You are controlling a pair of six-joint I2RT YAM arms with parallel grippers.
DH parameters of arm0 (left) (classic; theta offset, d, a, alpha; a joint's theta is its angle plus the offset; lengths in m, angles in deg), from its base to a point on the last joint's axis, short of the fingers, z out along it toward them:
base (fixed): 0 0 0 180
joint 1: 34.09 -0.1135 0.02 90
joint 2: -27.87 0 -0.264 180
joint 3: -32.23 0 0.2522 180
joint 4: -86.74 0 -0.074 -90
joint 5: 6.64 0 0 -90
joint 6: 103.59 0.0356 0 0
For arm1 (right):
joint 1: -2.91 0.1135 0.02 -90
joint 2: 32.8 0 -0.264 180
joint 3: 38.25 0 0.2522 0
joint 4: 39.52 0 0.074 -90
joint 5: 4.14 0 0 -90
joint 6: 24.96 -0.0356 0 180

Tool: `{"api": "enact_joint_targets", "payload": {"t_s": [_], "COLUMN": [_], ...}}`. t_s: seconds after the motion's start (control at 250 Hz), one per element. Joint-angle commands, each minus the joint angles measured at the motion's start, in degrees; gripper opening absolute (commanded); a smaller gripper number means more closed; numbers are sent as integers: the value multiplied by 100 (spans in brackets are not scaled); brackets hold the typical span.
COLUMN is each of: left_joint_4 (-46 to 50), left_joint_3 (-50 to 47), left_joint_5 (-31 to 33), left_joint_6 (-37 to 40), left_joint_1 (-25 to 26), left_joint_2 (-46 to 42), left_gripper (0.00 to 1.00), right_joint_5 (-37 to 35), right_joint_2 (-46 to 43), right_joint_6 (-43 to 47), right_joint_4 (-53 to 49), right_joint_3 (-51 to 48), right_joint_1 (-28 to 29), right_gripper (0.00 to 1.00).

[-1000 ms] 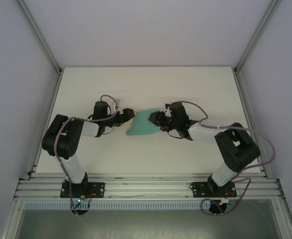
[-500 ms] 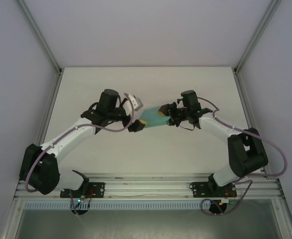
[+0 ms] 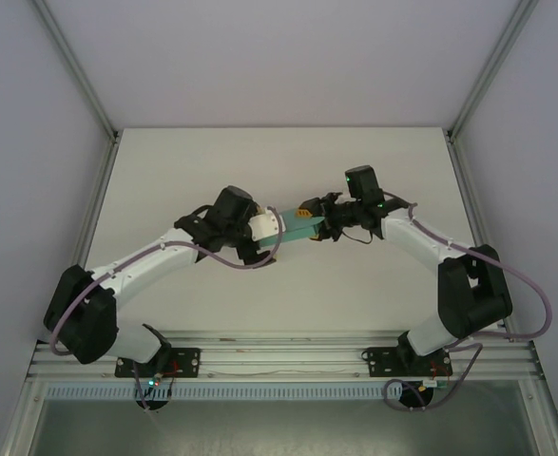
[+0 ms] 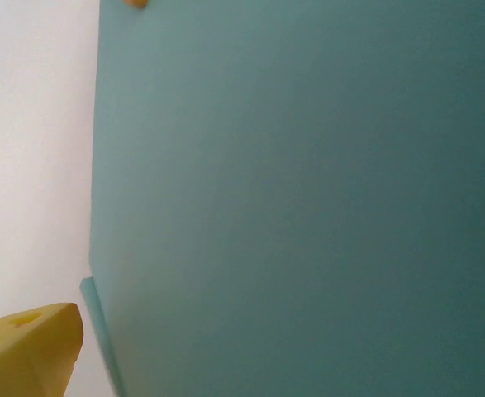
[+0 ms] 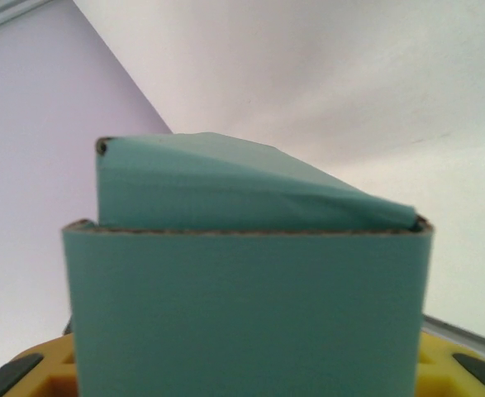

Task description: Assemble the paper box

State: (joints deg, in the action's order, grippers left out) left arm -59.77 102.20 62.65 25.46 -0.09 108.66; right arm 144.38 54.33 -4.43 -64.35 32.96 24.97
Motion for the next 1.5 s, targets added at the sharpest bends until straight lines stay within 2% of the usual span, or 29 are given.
{"api": "enact_joint_targets", "payload": {"t_s": [0.0,0.068,0.284,0.416,0.468,0.56,0.596,0.604,0.612,0.62,0.648,0.779,0.867,0.963,1.103,1.191,1.239,1.291,1.379,1.411,1.495], "left_joint_4": [-230,-312,-776,-699,-661,-498,-412,-398,-388,-379,-351,-42,313,1111,1818,2138,2326,2500,2798,2919,3108], "left_joint_3": [154,137,15,89,110,128,128,128,123,120,125,128,248,644,1114,1410,1578,1731,2009,2103,2282], "left_joint_5": [673,854,930,1030,1013,783,648,630,610,596,588,474,249,189,128,-135,-261,-276,-148,-135,-222], "left_joint_6": [41,61,170,185,203,289,358,378,387,394,402,456,533,578,656,702,767,814,813,818,861], "left_joint_1": [182,277,336,336,336,336,337,336,340,334,335,311,311,291,209,151,143,140,142,134,134], "left_joint_2": [77,40,-126,-99,-107,-134,-151,-152,-158,-160,-169,-133,73,484,1074,1381,1533,1693,1990,2089,2309], "left_gripper": [96,92,58,48,46,44,44,44,43,43,43,43,43,43,43,44,44,45,46,47,48], "right_joint_5": [305,309,308,308,297,160,80,65,44,21,-81,-1177,-2302,-3599,-4610,-5084,-4910,-4154,-2846,-2431,-1825], "right_joint_2": [-65,-91,-169,-257,-284,-350,-380,-392,-395,-407,-435,-769,-1026,-1341,-2044,-2621,-2896,-3087,-3094,-3035,-2829], "right_joint_6": [-597,-646,-717,-668,-675,-630,-605,-590,-582,-567,-483,505,1284,2317,4545,5330,5747,6364,6859,7062,7695], "right_joint_4": [448,492,531,451,410,393,381,374,359,344,223,-710,-1303,-1610,-990,-165,353,525,29,-173,-629], "right_joint_3": [-120,-149,-218,-233,-244,-294,-291,-290,-290,-288,-274,-134,45,262,153,-429,-777,-944,-773,-707,-639], "right_joint_1": [-16,-13,-10,-12,-12,-18,-27,-31,-37,-45,-68,-485,-822,-889,-894,-897,-897,-897,-889,-877,-774], "right_gripper": [36,37,41,46,56,63,77,82,93,98,100,99,99,99,100,100,100,100,100,97,90]}}
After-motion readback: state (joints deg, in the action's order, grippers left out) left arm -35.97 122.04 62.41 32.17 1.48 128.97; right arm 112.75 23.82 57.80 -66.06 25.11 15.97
